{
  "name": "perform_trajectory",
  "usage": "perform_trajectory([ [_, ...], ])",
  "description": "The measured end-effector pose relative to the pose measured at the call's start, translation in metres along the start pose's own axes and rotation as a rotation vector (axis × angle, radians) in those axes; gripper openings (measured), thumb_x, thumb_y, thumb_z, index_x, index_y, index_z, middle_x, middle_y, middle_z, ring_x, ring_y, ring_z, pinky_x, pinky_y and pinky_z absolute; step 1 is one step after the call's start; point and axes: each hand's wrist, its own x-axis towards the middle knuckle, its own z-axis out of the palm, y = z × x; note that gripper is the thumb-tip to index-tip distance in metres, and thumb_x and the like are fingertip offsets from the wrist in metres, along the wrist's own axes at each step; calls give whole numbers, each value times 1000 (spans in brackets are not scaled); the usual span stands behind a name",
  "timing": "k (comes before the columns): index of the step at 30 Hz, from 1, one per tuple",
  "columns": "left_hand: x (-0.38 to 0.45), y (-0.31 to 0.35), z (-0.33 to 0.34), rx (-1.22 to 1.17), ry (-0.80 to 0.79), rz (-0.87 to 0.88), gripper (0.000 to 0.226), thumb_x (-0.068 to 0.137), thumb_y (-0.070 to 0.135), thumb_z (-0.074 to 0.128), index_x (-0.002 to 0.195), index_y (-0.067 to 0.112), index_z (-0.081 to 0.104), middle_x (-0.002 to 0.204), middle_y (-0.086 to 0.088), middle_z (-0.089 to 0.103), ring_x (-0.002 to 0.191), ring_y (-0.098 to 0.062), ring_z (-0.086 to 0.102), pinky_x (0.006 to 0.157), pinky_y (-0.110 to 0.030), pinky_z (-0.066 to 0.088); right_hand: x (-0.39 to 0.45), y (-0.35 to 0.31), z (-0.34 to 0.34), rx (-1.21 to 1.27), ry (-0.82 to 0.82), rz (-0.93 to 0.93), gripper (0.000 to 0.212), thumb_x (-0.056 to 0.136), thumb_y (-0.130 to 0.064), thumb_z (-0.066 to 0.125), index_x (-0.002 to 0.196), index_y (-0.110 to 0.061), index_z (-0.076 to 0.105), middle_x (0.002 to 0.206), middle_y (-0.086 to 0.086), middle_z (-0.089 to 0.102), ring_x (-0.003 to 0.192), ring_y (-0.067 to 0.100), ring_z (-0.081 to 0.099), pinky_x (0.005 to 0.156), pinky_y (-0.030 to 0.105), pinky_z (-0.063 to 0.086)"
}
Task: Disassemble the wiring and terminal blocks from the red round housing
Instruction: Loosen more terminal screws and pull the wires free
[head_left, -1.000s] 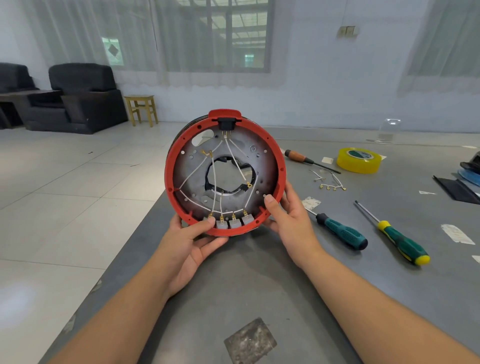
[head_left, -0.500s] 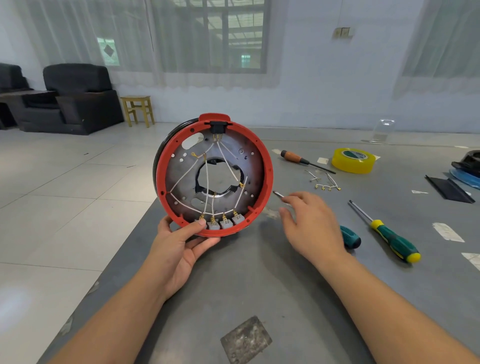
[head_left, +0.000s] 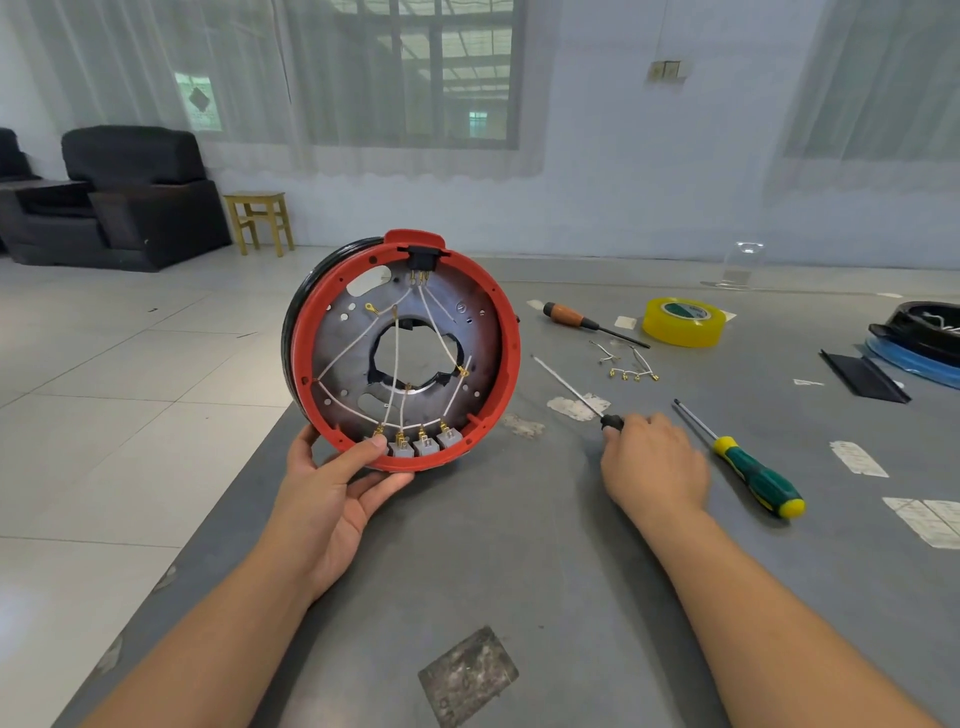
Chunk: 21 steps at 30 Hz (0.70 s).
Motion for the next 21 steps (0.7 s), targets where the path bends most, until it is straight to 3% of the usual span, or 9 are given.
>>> perform_trajectory([
  [6,0,4,-5,5,19,28,68,90,-4,73,145,27,48,118,-16,77,103,-39,77,76,-43,65,-7,-5,2,520,58,-114,33,106,-45,36,106,-23,60,101,1,67,91,26,61,73,41,50],
  [9,2,6,-8,-6,26,26,69,90,-6,73,145,28,48,119,-16,77,104,-40,76,76,-44,65,-15,-13,-1,718,58,-184,28,106,-43,36,113,-27,57,93,-4,67,85,22,65,77,45,55],
  [12,3,8,-11,-23,25,22,71,88,-8,73,145,28,48,118,-18,77,102,-41,77,75,-45,65,-25,-7,-5,702,79,-406,29,105,-43,38,123,-30,56,101,-10,64,90,17,63,78,40,53],
  [16,3,7,-11,-17,3,18,73,86,-8,74,144,29,48,113,-17,78,103,-41,76,76,-46,65,-39,0,-7,450,44,-697,37,103,-52,36,130,-37,56,102,-15,59,86,13,60,70,36,52],
  [21,3,7,-11,-15,-22,17,81,77,-4,79,145,28,49,116,-19,76,107,-43,75,81,-49,65,-44,-1,-8,345,75,-785,41,98,-53,39,126,-35,64,94,-15,61,80,12,62,60,34,52],
])
